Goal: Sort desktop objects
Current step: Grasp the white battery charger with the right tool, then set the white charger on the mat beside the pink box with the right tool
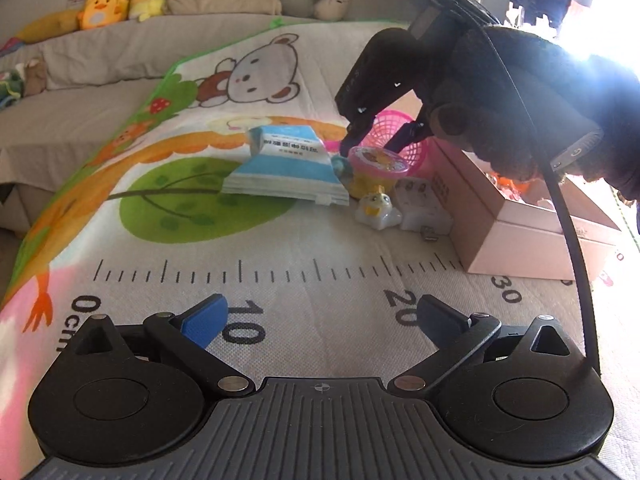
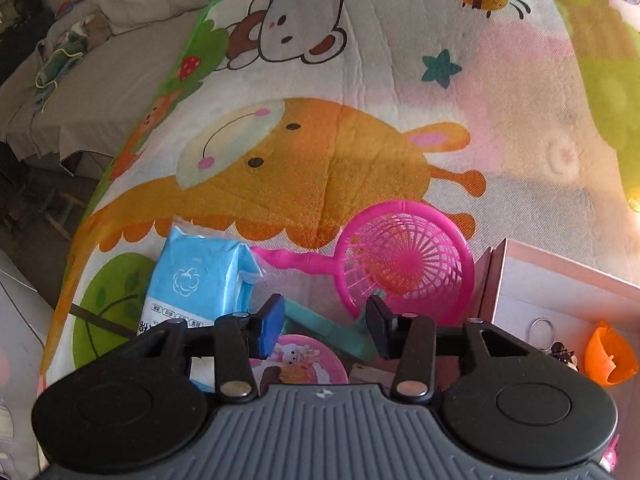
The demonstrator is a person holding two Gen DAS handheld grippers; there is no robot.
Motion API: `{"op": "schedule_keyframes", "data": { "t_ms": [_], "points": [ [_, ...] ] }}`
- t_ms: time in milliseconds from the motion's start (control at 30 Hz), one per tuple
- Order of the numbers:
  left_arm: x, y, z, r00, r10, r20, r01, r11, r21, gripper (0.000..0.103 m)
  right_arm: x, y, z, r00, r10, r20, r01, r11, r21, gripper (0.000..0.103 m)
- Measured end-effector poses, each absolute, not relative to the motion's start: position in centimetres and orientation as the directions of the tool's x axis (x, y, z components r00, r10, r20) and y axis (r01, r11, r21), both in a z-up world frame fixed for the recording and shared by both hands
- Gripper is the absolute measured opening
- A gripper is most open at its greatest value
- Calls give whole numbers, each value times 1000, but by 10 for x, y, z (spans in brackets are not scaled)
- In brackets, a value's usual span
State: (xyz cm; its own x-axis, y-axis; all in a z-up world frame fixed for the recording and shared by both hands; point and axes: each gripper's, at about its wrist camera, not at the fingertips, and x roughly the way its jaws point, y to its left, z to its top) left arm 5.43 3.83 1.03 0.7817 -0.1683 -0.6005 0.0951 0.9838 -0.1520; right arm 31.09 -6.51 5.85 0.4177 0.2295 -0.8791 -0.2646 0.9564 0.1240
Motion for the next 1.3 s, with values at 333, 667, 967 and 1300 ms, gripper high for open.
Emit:
{"op": "schedule_keyframes", "data": {
  "t_ms": [333,667,967,1300],
  "points": [
    [50,32,11,777,-205,-595,153,979,-137,103,229,-70,77,199,423,-884,-408,856,317,41],
    [51,32,10,772,-221,-595,168,975,-144,103,241,-72,72,406,147,-902,-361,932,-11,10],
    [43,32,11,734,-260,-627,221,965,-142,103,206,-55,56,333,186,-924,-443,896,20,11],
    [14,18,12,685,-293,-667,308,946,-99,103,110,-123,59,277,301,-912,-423,891,165,11]
  ]
}}
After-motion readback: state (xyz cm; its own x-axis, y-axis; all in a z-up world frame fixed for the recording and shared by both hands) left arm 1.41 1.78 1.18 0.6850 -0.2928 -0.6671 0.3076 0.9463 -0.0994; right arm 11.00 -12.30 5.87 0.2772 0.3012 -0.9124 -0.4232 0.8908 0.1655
